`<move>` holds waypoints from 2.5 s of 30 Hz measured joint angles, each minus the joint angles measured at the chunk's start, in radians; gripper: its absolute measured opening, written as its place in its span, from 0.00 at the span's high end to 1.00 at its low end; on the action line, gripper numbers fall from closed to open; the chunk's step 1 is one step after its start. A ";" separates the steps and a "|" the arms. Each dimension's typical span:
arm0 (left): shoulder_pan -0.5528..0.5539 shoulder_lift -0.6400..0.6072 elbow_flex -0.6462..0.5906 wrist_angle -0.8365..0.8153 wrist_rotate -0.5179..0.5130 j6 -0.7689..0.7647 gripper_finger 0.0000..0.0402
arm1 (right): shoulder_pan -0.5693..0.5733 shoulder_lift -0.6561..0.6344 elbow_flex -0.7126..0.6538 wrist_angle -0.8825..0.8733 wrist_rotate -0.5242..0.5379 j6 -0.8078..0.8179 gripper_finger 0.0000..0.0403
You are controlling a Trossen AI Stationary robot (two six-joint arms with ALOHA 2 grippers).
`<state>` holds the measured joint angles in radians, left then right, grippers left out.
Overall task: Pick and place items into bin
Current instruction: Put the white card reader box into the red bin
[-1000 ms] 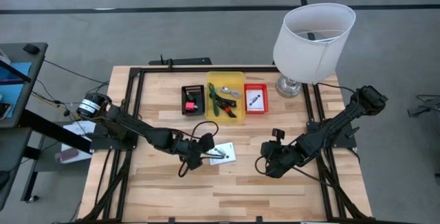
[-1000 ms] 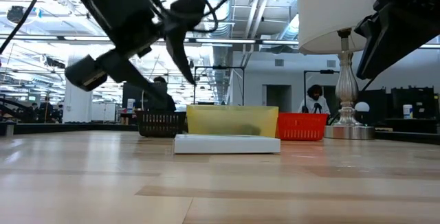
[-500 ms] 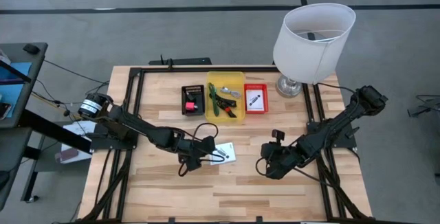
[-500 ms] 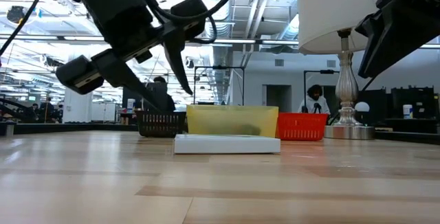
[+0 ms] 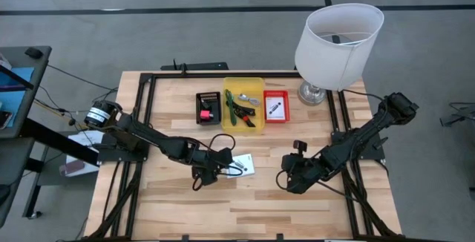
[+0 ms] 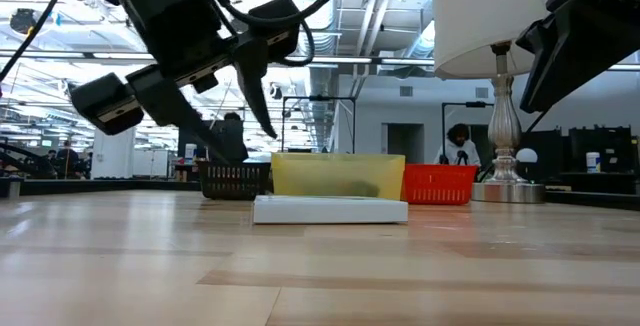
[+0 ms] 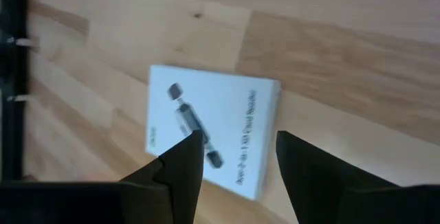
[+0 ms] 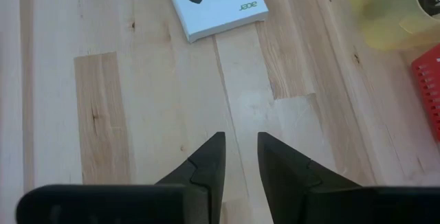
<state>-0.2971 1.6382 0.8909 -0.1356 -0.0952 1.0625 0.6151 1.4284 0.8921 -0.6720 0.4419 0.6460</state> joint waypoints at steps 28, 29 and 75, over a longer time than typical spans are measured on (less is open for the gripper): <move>-0.015 0.000 -0.004 0.030 -0.060 -0.117 0.57 | 0.000 0.000 0.000 0.001 0.000 0.000 0.80; -0.015 0.000 -0.004 0.030 -0.059 -0.126 0.57 | 0.000 0.000 0.000 0.001 0.000 0.000 0.80; 0.020 0.252 0.116 0.018 -0.119 0.069 0.45 | 0.000 -0.001 0.000 0.011 -0.026 0.000 0.80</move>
<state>-0.2771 1.8902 1.0073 -0.1173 -0.2137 1.1317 0.6155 1.4273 0.8921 -0.6605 0.4161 0.6455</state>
